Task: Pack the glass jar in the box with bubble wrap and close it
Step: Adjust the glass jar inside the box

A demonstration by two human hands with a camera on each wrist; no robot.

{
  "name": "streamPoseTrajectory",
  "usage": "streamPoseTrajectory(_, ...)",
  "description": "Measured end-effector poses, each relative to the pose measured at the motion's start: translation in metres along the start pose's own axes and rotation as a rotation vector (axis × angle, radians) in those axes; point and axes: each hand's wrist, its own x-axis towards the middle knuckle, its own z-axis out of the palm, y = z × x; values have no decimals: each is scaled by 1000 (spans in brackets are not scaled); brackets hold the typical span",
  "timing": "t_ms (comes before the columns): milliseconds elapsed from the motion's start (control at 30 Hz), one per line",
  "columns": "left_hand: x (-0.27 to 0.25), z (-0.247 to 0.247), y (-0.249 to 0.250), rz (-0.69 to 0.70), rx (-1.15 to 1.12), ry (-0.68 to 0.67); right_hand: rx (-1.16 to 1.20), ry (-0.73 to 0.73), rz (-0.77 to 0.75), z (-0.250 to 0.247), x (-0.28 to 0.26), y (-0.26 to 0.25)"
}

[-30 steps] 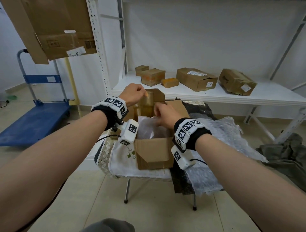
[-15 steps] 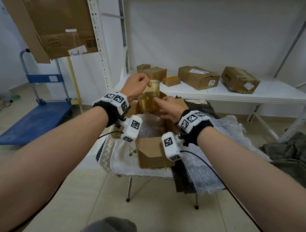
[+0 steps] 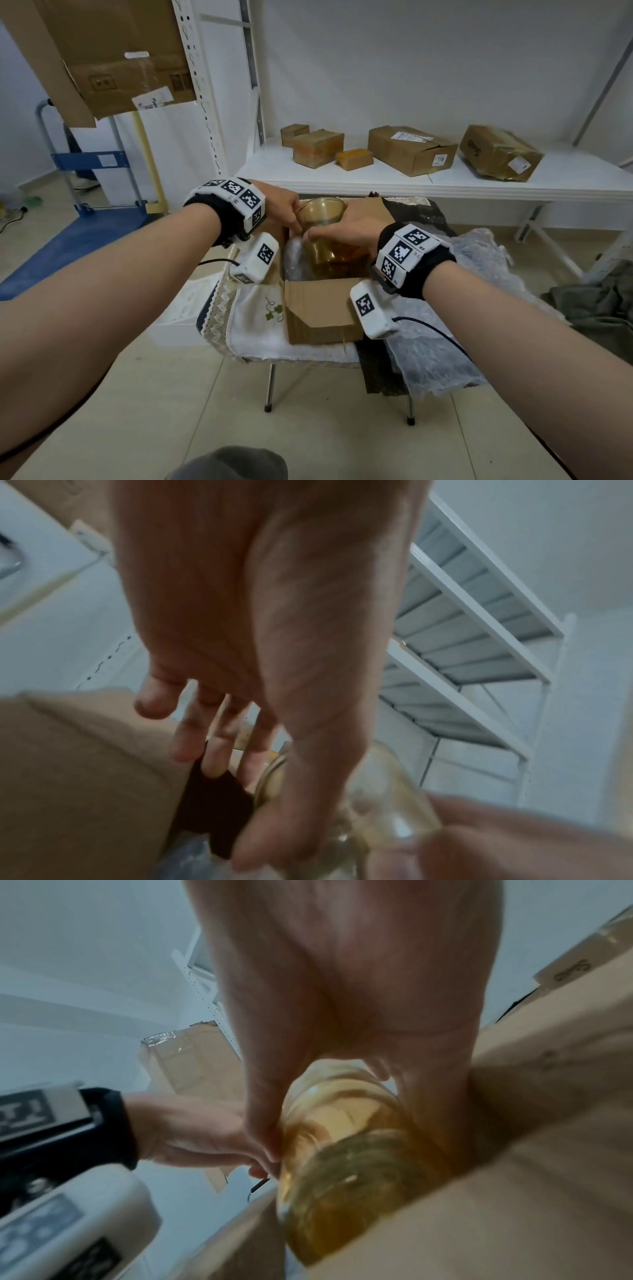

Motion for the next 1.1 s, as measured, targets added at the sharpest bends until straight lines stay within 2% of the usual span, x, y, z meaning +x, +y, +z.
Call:
streamPoseTrajectory(133, 5, -1, 5, -60, 164, -98, -62, -58, 58, 3, -2, -3)
streamPoseTrajectory(200, 8, 0, 4, -58, 136, -159, -83, -84, 85, 2, -2, -2)
streamPoseTrajectory(300, 11, 4, -1, -72, -1, -182, -171, -125, 68, 0, -7, -4)
streamPoseTrajectory(400, 13, 2, -1, -79, 115, -348, -224, -150, 23, 1, -13, -7)
streamPoseTrajectory(467, 14, 4, 0, -51, 225, -293, -249, -129, -19, 3, -16, -7)
streamPoseTrajectory(533, 18, 8, 0, -6, 186, -177, -259, -117, -30, 5, -19, -7)
streamPoseTrajectory(600, 22, 13, 0, 45, 149, -127, -251, -107, -17, 7, -17, -5)
streamPoseTrajectory(733, 29, 25, -3, 62, 132, 85, -132, -110, 45, 6, -15, -1)
streamPoseTrajectory(800, 32, 29, -9, 78, 85, 147, -93, -124, 68, 4, -17, -1)
streamPoseTrajectory(967, 30, 28, -25, 144, -196, 211, -62, -162, 70, 2, -21, -3)
streamPoseTrajectory(1033, 31, 29, -25, 150, -204, 204, -48, -154, 71, 4, -22, -4)
streamPoseTrajectory(1100, 32, 32, -22, 107, -88, 179, -68, -139, 63, 6, -20, -4)
